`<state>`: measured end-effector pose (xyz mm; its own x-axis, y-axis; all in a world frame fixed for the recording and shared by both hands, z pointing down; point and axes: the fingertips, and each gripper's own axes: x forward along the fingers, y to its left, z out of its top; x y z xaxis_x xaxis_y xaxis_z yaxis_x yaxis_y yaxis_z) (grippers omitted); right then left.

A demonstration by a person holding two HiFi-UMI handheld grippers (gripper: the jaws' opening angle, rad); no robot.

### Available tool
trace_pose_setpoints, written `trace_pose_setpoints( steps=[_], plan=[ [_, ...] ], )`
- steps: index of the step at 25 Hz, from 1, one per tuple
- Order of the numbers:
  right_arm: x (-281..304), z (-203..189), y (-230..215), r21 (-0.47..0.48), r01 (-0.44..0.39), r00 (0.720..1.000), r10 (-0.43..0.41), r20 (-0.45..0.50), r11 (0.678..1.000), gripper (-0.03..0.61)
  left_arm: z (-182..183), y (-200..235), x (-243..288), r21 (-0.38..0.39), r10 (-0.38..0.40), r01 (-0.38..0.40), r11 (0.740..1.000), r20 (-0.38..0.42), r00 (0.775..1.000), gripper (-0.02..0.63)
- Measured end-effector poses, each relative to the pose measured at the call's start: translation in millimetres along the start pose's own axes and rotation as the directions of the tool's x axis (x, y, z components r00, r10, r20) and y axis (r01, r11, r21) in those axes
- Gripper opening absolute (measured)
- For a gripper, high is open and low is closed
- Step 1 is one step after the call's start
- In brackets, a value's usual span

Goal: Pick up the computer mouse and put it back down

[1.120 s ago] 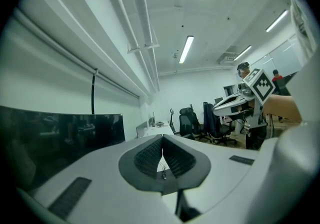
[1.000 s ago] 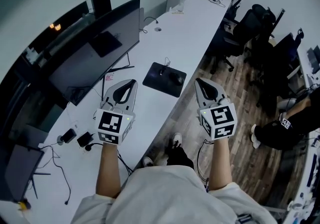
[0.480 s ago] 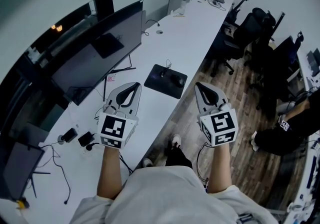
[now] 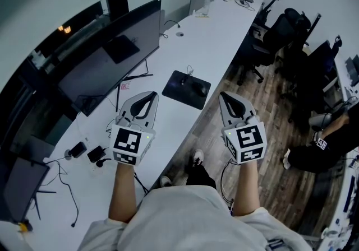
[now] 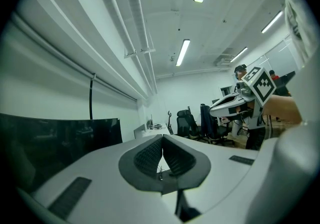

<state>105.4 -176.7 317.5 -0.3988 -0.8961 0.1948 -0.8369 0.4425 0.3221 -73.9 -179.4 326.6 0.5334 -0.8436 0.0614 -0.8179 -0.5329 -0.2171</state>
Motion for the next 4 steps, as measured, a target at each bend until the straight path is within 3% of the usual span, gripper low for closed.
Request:
trace_pose_setpoints(
  steps=[4],
  plan=[
    [2.1,-3.6,1.1,0.006,-0.002,1.0,0.002,0.0,1.0,0.012,-7.5,-0.9,1.3,-0.001,-0.002,0.002,1.0,-0.011,1.0,0.018]
  ],
)
